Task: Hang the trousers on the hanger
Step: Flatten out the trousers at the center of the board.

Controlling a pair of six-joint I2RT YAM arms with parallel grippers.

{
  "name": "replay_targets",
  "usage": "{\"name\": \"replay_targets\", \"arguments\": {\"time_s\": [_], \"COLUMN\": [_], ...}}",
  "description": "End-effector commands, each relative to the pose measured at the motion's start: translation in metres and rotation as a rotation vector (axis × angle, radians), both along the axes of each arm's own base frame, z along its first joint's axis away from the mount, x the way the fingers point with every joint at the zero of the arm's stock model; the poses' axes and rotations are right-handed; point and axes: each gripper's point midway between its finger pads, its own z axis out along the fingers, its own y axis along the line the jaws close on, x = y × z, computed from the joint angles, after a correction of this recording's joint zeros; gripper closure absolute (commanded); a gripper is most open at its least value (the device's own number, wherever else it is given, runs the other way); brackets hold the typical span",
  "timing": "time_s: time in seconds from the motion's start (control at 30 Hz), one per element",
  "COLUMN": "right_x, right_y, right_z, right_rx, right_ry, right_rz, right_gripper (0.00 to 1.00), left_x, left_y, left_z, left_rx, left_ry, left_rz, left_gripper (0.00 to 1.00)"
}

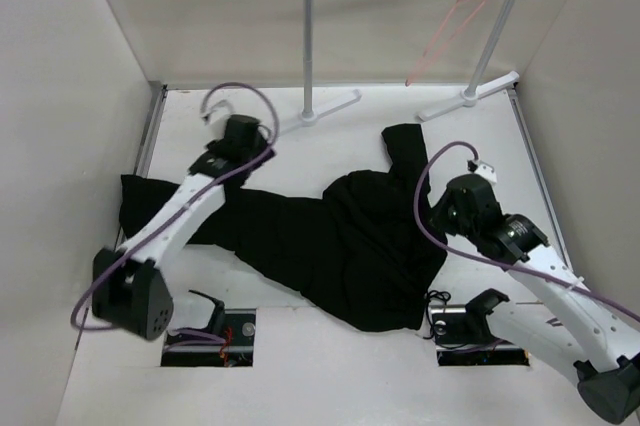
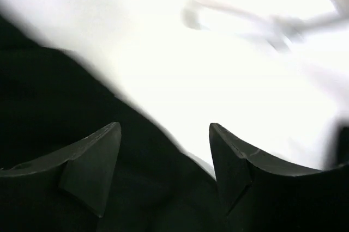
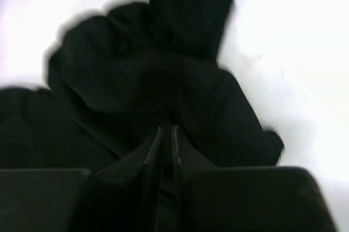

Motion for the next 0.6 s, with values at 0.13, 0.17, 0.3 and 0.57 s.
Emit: {"name": "replay_targets", "arguments": {"time_s": [0.13, 0.17, 0.3, 0.57], "right_x": [-0.043, -0.046, -0.055, -0.033], "right_y": [-0.038, -0.037, -0.020, -0.035], "right_z": [-0.040, -0.046, -0.077, -0.118], "right_rx": [0.027, 0.049, 0.160, 0.101], "right_ry": [0.166, 0.194, 0.298, 0.403], "right_rz": [-0.227, -0.233, -0.243, -0.351], "right_gripper": [0.35, 0.31, 0.28, 0.95], "left_x": [0.041, 0.044, 0.066, 0.144], "left_y": [-0.169, -0.183, -0.223, -0.305], "left_z": [0.001, 0.000, -0.006, -0.024], "left_rx": [-0.083, -0.085, -0.097, -0.048], "left_ry": [-0.043, -0.044, -0.045, -0.105], "left_rz": [-0.438, -0.483, -0.604, -0.846], "left_gripper": [0.36, 0.36, 0.35, 0.27]}}
